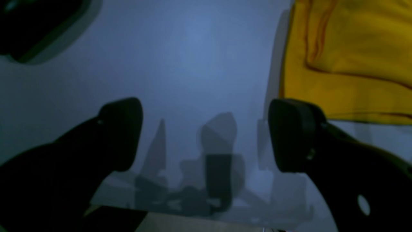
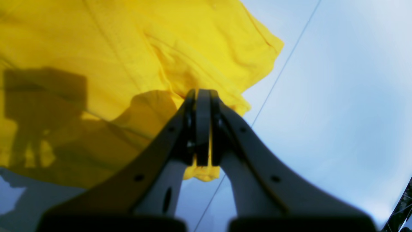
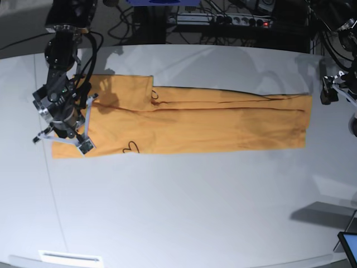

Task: Fold the T-shirt properly
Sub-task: 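Regrasp the hem end with the left gripper and lift it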

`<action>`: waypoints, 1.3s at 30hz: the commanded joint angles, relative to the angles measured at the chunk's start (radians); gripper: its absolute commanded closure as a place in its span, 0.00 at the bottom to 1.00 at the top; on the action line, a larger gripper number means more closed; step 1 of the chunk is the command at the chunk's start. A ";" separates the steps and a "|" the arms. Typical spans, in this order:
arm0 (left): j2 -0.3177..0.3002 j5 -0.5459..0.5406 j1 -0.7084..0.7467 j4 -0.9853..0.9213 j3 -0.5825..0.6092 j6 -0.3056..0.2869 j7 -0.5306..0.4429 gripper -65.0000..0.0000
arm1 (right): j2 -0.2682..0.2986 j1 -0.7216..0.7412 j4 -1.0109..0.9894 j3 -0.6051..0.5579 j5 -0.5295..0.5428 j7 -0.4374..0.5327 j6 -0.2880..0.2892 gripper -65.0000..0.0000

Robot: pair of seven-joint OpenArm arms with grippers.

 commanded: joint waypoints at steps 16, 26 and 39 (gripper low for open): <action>0.026 -0.015 -0.037 -0.031 -0.007 -0.001 -0.018 0.11 | 0.005 -0.007 0.021 0.001 0.001 0.008 -0.001 1.00; 0.016 -0.009 -0.136 -0.126 -0.005 -0.001 -0.021 0.11 | 0.005 -0.008 0.021 0.001 0.001 0.005 -0.001 1.00; 0.033 0.085 -0.221 -0.189 0.177 -0.001 -0.119 0.11 | 0.005 -0.008 0.021 0.001 0.001 0.010 -0.001 1.00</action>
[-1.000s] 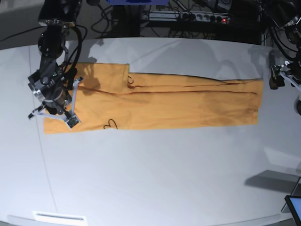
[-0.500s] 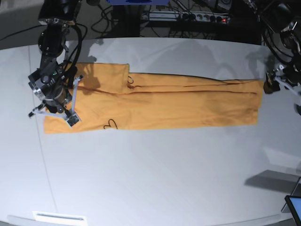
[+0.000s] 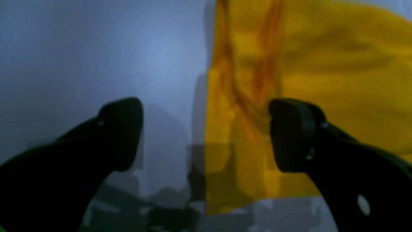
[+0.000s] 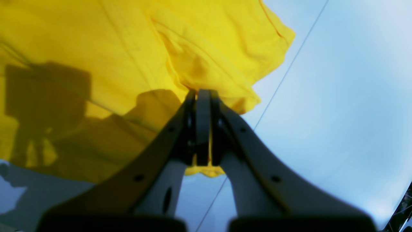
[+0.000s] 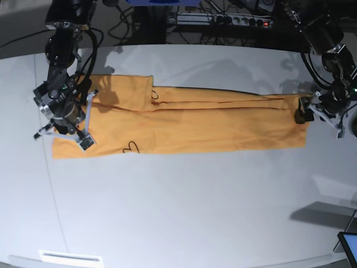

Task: Fold the T-shirt properly
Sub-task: 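Regrasp the hem end with the left gripper and lift it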

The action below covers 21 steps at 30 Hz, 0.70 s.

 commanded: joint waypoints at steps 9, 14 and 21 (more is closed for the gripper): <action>-0.013 -0.035 -0.025 -0.108 -0.004 -0.005 -0.014 0.11 | 0.005 0.019 0.018 0.001 -0.001 0.010 -0.001 1.00; -0.020 -0.168 -0.014 -0.134 -0.003 -0.005 -0.010 0.11 | 0.005 0.022 0.018 0.000 -0.001 0.010 -0.001 1.00; -0.011 -0.182 -0.014 -0.141 0.001 -0.005 0.025 0.11 | 0.005 0.022 0.016 0.000 -0.001 0.010 -0.001 1.00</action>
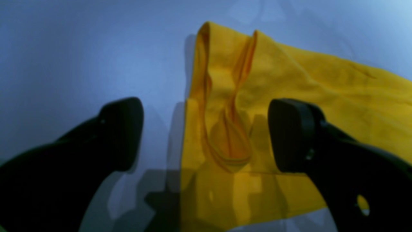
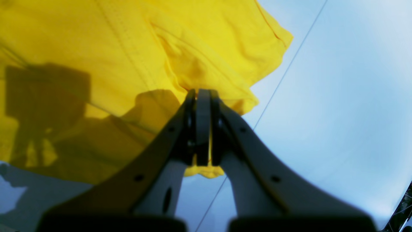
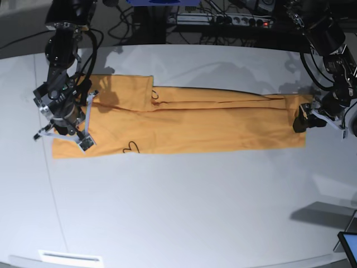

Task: Fold the T-shirt properly
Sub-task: 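Regrasp the hem end with the left gripper and lift it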

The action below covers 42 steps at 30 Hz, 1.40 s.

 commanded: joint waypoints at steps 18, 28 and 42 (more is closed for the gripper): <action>0.060 0.023 0.023 0.004 0.129 0.003 0.069 0.11 | 0.005 0.014 0.016 0.000 -0.001 0.011 -0.001 1.00; 0.056 0.027 0.033 0.004 0.129 0.003 0.066 0.50 | 0.005 0.015 0.016 -0.008 -0.001 0.011 -0.001 1.00; 0.051 0.029 0.029 0.004 0.126 0.003 0.064 1.00 | -0.003 -0.026 0.019 -0.095 0.003 0.003 -0.001 1.00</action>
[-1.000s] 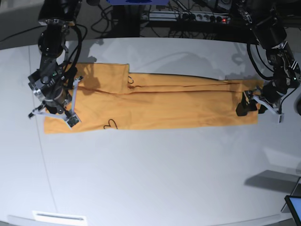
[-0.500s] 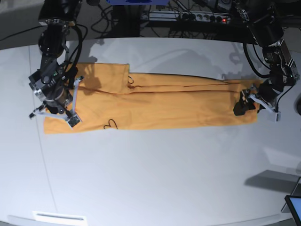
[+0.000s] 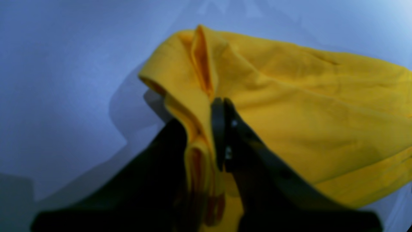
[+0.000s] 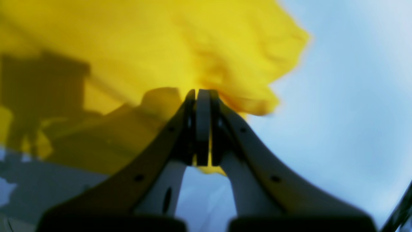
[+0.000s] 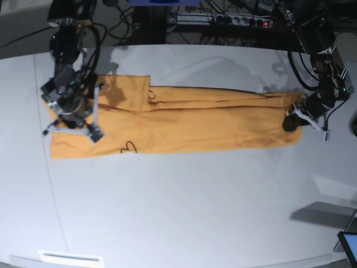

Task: Fold the T-shirt properly
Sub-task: 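Regrasp the hem end with the left gripper and lift it, then carry the hem end with the left gripper toward the right gripper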

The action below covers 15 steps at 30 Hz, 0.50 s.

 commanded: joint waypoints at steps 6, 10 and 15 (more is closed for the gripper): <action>-0.002 0.070 0.009 -0.009 0.006 0.010 0.094 1.00 | -0.041 0.017 0.019 -0.037 -0.006 0.019 -0.001 1.00; -0.002 0.070 0.015 0.020 0.004 0.010 0.094 1.00 | -0.041 0.025 0.010 -0.037 -0.006 0.022 -0.001 1.00; -0.002 0.070 0.029 0.084 0.007 0.010 0.094 1.00 | -0.041 0.025 -0.024 -0.037 -0.006 0.022 -0.001 1.00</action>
